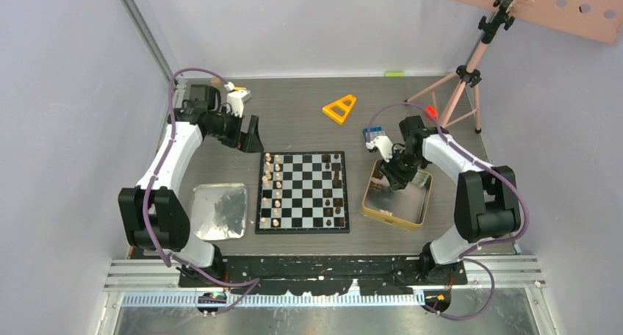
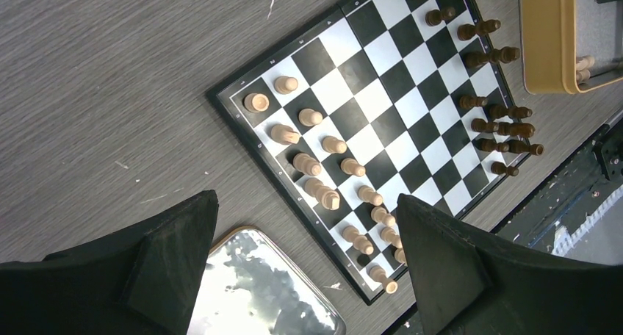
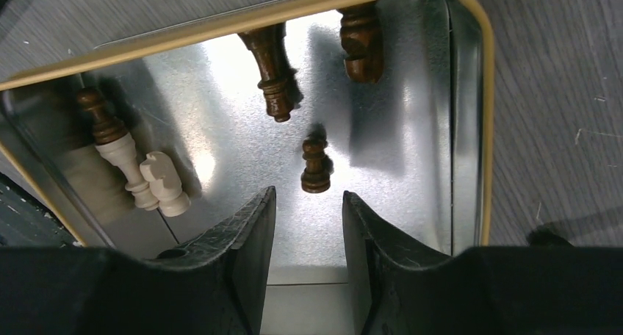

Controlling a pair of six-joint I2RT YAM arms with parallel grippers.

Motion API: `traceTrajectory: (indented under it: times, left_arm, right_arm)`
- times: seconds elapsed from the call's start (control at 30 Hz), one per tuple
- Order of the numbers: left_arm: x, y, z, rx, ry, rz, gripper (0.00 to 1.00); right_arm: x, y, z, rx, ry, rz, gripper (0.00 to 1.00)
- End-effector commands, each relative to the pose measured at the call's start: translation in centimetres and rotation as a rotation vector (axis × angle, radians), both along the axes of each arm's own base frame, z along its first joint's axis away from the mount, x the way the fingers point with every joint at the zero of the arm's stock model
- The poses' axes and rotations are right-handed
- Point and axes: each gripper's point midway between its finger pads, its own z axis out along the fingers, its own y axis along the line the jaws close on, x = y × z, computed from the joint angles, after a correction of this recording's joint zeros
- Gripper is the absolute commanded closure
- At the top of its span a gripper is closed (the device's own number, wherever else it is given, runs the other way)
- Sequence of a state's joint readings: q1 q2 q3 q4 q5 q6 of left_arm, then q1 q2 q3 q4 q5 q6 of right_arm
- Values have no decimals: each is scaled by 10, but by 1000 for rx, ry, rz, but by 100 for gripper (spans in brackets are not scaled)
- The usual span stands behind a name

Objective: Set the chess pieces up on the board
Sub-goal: Pick up the chess piece from the storage box.

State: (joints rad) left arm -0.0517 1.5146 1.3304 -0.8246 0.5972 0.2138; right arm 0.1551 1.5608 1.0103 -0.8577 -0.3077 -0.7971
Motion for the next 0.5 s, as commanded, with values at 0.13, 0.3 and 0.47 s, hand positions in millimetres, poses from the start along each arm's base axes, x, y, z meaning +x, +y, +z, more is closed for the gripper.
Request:
traceTrajectory:
  times: [0.13, 0.3, 0.47]
  left_arm:
    - [1, -2, 4, -11, -3, -14, 5]
    - [1, -2, 2, -7, 0, -11, 5]
    - [1, -1, 1, -3, 2, -10, 5]
  right_arm:
    - [26, 2, -3, -21, -40, 49, 56]
    - [25, 7, -11, -30, -19, 77, 56]
    - [22, 10, -20, -47, -4, 98, 58]
